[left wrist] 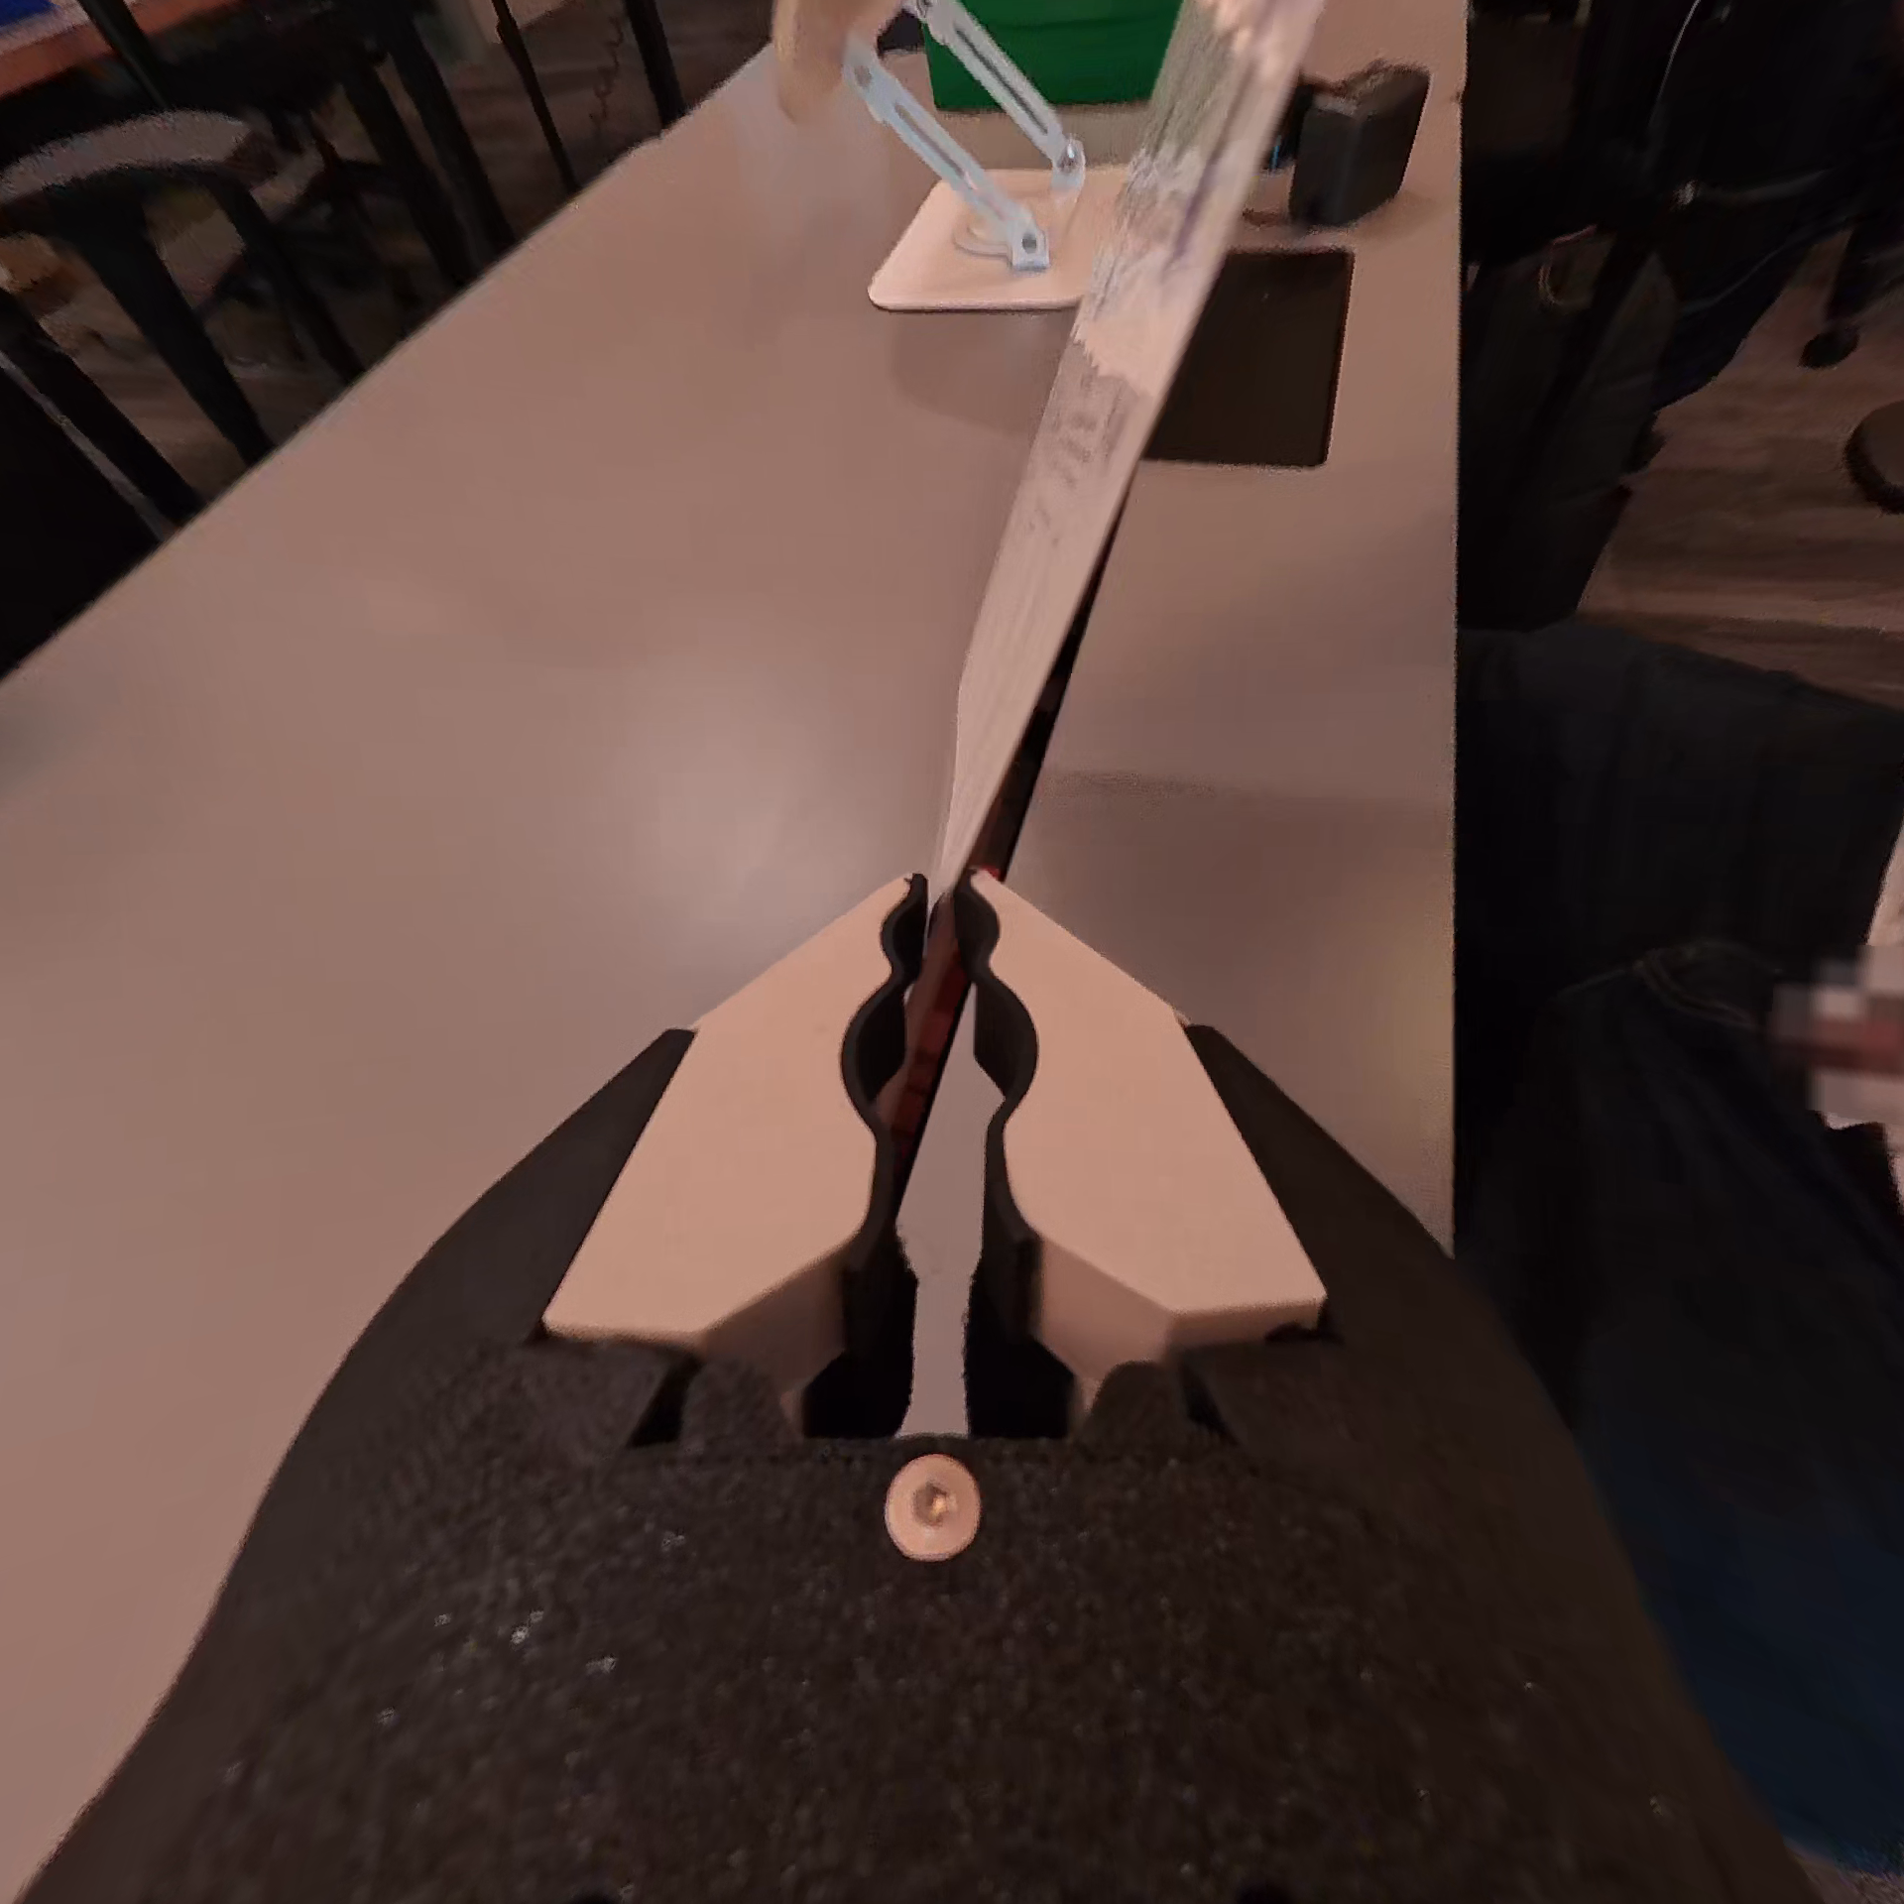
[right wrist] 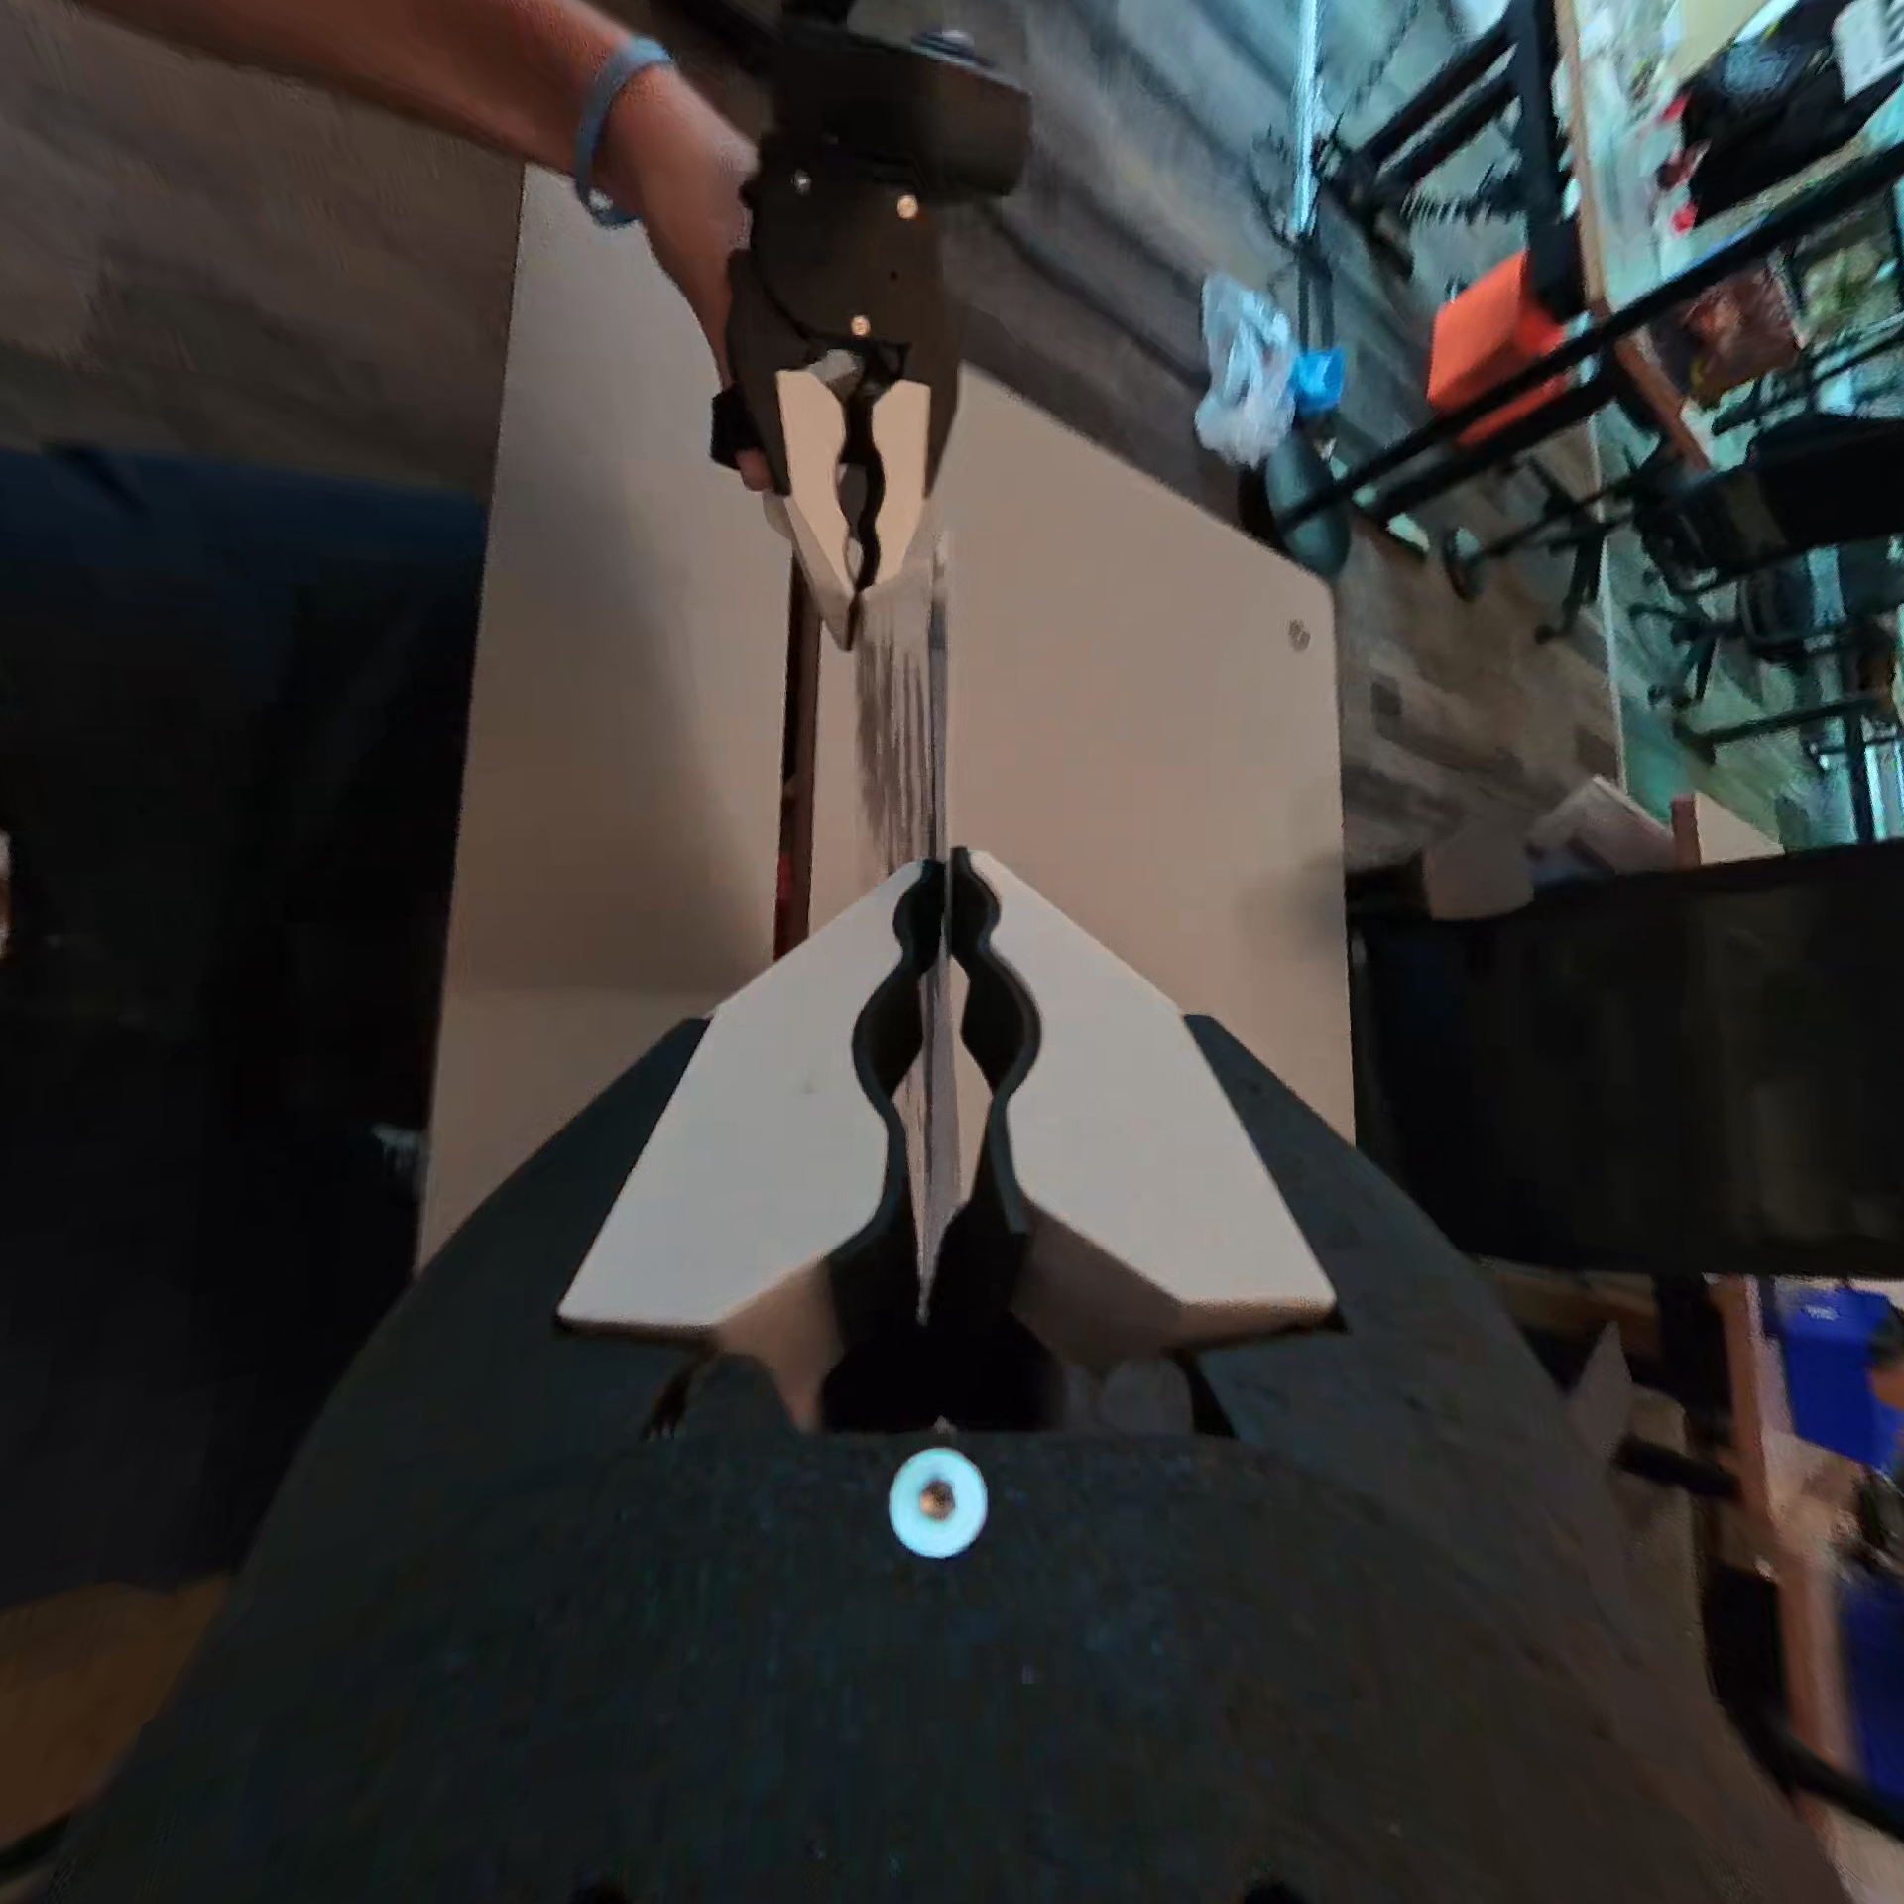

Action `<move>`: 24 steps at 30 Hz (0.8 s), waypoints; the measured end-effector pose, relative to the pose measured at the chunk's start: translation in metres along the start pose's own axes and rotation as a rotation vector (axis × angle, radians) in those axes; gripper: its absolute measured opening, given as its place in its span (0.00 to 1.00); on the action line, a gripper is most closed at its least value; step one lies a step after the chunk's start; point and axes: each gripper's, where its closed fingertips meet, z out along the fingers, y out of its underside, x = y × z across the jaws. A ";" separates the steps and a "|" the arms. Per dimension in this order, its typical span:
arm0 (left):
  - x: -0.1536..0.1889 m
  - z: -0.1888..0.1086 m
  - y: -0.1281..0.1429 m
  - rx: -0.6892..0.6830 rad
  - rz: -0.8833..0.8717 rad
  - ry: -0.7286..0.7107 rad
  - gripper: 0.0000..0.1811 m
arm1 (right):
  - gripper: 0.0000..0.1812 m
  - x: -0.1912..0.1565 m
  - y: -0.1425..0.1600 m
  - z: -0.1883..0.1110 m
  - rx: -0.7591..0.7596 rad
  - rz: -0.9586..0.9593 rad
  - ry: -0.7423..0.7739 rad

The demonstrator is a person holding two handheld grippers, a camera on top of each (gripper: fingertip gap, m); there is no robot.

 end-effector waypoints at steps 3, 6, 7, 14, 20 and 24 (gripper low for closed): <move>0.010 0.033 0.015 -0.044 0.003 0.021 0.05 | 0.00 -0.031 0.006 0.001 -0.118 -0.016 0.003; 0.022 0.059 0.035 -0.128 0.021 0.051 0.08 | 0.00 -0.051 0.021 0.006 -0.212 0.001 0.031; 0.025 0.064 0.042 -0.158 0.036 0.051 0.09 | 0.00 -0.057 0.026 0.007 -0.235 0.012 0.032; 0.033 0.075 0.056 -0.222 0.088 0.015 0.15 | 0.00 -0.083 0.047 0.028 -0.320 0.089 0.039; 0.050 0.043 0.049 -0.161 -0.004 -0.037 0.15 | 0.00 -0.103 0.065 0.068 -0.393 0.094 -0.002; 0.065 0.019 0.043 -0.053 -0.162 -0.116 0.15 | 0.00 -0.110 0.077 0.094 -0.424 0.142 -0.007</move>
